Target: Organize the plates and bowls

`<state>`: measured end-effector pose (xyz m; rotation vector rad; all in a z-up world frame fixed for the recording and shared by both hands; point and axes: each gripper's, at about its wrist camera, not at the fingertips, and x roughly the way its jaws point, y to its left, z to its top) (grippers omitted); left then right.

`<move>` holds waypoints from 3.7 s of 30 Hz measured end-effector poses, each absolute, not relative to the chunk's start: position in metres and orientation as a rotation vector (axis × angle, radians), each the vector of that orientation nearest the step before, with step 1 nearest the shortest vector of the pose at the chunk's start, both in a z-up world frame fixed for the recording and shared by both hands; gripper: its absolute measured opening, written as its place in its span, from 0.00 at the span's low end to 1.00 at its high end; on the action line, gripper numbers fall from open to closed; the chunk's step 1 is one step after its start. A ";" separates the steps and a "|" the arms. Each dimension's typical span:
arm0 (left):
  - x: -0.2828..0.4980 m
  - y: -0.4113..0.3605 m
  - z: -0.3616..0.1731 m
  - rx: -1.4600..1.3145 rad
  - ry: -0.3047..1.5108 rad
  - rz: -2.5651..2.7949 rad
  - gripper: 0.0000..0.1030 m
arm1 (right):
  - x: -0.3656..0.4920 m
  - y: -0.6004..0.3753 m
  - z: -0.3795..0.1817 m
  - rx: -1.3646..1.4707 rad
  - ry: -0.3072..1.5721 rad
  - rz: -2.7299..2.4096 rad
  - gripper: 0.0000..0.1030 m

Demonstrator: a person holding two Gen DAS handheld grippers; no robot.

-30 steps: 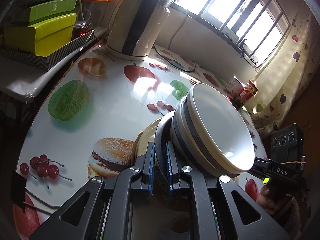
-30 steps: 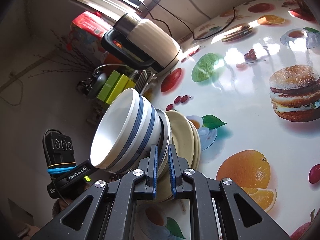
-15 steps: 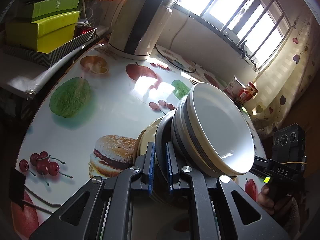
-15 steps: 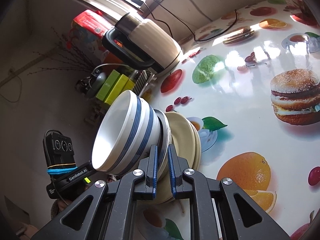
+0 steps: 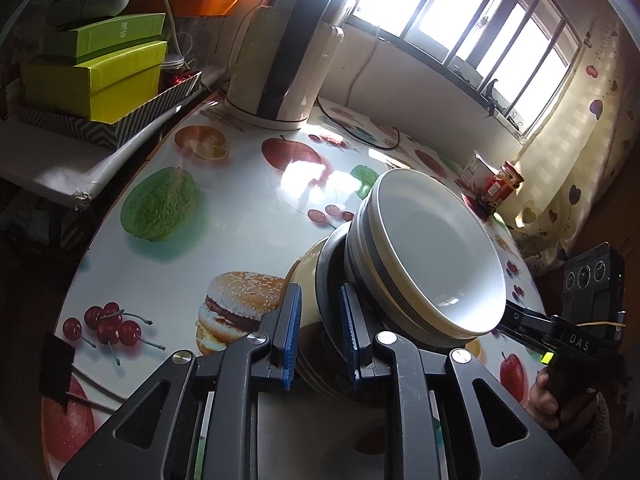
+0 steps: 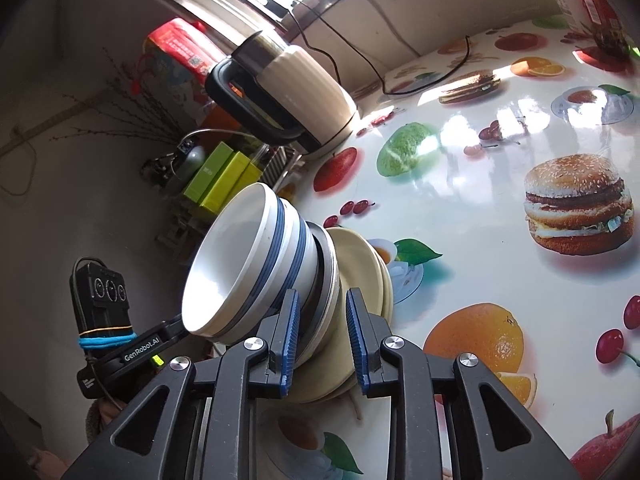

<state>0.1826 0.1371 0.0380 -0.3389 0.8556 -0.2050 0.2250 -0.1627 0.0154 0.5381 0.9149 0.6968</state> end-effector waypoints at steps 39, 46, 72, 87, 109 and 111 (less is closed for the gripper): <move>0.090 0.086 0.017 -0.127 0.875 -0.023 0.29 | 0.124 -0.145 0.041 0.158 0.779 0.519 0.56; 0.085 0.078 0.008 -0.100 0.891 -0.009 0.29 | 0.120 -0.142 0.028 0.121 0.814 0.462 0.58; 0.085 0.063 -0.010 -0.042 0.914 0.011 0.42 | 0.121 -0.143 -0.011 0.031 0.921 0.316 0.73; 0.084 0.059 -0.012 -0.034 0.891 0.036 0.45 | 0.120 -0.141 -0.016 -0.026 0.907 0.256 0.82; 0.085 0.060 -0.012 -0.034 0.884 0.038 0.47 | 0.118 -0.137 -0.020 -0.078 0.887 0.228 0.86; 0.085 0.060 -0.012 -0.035 0.885 0.039 0.47 | 0.119 -0.138 -0.020 -0.076 0.892 0.225 0.89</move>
